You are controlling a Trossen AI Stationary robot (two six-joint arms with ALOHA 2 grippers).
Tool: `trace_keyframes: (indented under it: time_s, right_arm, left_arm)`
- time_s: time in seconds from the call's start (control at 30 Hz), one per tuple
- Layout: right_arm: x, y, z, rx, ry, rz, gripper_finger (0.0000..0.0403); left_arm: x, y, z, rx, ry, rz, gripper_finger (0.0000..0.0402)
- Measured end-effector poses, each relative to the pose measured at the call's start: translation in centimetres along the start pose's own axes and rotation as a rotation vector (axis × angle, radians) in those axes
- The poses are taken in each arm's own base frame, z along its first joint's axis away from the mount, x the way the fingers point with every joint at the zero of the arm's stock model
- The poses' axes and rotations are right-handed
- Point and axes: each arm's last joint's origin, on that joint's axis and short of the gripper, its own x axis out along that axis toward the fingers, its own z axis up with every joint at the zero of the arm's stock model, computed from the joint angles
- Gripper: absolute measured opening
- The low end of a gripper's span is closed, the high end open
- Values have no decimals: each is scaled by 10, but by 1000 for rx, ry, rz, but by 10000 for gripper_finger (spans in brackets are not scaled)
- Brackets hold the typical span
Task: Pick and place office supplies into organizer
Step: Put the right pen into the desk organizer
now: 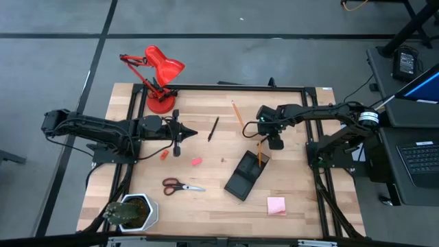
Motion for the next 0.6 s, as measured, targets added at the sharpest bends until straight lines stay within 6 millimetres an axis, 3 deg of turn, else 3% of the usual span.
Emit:
trace_keyframes:
  time_s: [0.2, 0.47, 0.6]
  right_arm:
    - [4, 4, 3, -16, -12, 27, 186]
    - [31, 2, 5, -16, 83, 68, 186]
    - [35, 1, 5, -14, 96, 72, 186]
  left_arm:
    - [0, 0, 0, -1, 0, 0, 3]
    - [0, 0, 0, -10, 0, 0, 2]
    - [0, 0, 0, -10, 0, 0, 2]
